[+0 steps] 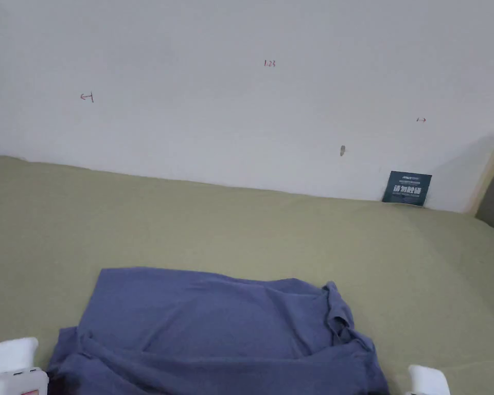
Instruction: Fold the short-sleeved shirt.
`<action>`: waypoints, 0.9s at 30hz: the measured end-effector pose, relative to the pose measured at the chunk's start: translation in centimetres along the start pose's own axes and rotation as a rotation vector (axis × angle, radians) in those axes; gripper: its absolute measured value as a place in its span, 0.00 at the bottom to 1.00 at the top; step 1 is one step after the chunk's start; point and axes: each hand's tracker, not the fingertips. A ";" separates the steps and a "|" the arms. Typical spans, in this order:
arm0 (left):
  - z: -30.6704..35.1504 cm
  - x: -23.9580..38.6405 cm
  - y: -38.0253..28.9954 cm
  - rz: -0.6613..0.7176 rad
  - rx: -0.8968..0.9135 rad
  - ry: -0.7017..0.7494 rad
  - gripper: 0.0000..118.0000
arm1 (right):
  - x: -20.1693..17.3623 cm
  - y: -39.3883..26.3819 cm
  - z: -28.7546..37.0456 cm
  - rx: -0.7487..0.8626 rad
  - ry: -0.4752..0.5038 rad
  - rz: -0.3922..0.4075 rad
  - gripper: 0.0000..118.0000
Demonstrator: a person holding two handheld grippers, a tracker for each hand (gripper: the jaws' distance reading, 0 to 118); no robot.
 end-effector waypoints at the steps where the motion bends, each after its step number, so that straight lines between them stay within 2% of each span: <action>1: 0.4 -0.2 0.6 -0.007 0.002 -0.005 0.06 | -0.2 0.1 -0.5 -0.018 0.017 0.001 0.60; 2: 0.6 0.0 0.7 -0.016 0.000 -0.007 0.06 | -0.2 0.1 -0.5 -0.033 0.040 0.012 0.38; 3: 0.8 0.2 0.8 -0.022 -0.005 -0.006 0.06 | -0.5 0.2 -0.4 -0.051 0.053 0.035 0.10; 4: 1.0 0.4 0.9 -0.025 -0.006 -0.005 0.06 | -1.0 0.2 -0.1 -0.040 0.027 0.074 0.05; 6: 1.3 -0.3 1.4 -0.022 0.000 -0.016 0.05 | -2.1 0.0 1.5 0.074 -0.028 0.102 0.04; 8: 2.5 -0.1 1.7 -0.027 0.012 -0.040 0.05 | -2.2 0.1 2.6 0.093 0.025 0.132 0.04; 11: 3.9 -0.6 2.4 -0.066 0.033 -0.047 0.05 | -1.4 0.4 4.7 0.087 0.049 0.110 0.04; 13: 4.5 -1.3 2.8 -0.063 0.035 -0.061 0.05 | -0.5 0.5 6.0 0.082 0.069 0.063 0.04; 18: 5.9 -2.2 2.4 -0.094 0.032 -0.066 0.05 | 0.8 -0.4 9.8 0.098 0.081 0.044 0.04; 27: 8.4 -5.1 -3.4 -0.081 -0.056 -0.102 0.05 | 2.9 -6.1 13.2 0.019 0.094 -0.004 0.04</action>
